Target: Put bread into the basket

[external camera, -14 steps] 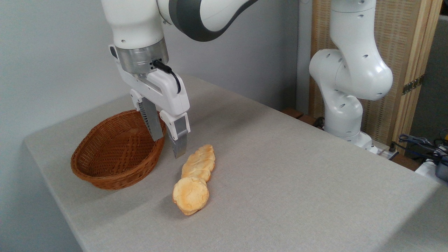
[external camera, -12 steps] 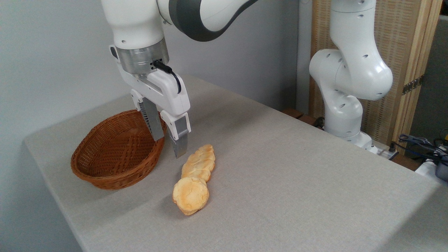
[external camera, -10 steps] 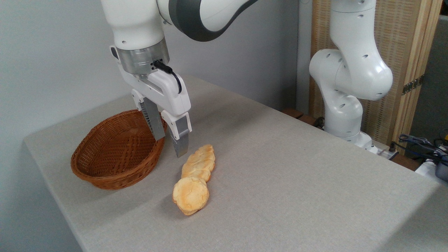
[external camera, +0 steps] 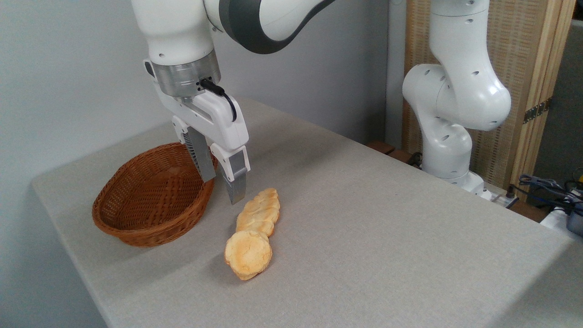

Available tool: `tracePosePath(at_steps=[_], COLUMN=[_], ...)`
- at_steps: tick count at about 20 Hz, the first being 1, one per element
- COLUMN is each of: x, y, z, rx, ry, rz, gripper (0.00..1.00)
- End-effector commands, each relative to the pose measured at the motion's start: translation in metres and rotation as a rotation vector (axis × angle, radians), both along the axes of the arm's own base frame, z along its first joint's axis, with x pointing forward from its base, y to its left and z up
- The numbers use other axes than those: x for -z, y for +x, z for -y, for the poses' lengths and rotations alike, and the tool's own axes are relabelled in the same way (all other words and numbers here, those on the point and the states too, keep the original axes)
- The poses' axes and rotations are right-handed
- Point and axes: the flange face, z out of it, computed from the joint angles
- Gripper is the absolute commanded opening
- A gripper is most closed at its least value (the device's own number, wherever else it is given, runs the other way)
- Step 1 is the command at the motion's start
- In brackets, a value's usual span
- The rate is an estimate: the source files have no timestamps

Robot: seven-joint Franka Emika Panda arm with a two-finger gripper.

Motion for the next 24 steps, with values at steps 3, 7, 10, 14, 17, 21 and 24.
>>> tracePosePath(at_steps=[3, 7, 10, 14, 17, 21, 24], x=[-0.007, -0.023, -0.023, -0.019, -0.018, -0.013, -0.013], y=[-0.003, 0.002, 0.003, 0.005, 0.006, 0.009, 0.009], z=[0.0, -0.004, -0.007, -0.008, -0.008, -0.008, -0.008], rx=[0.018, 0.014, 0.017, 0.015, 0.014, 0.011, 0.009], ry=[-0.019, -0.019, -0.014, -0.016, -0.018, -0.021, -0.022], rz=[-0.011, 0.03, 0.038, 0.031, 0.035, 0.034, 0.034], gripper=[1.0, 1.0, 1.0, 1.0, 1.0, 1.0, 1.0])
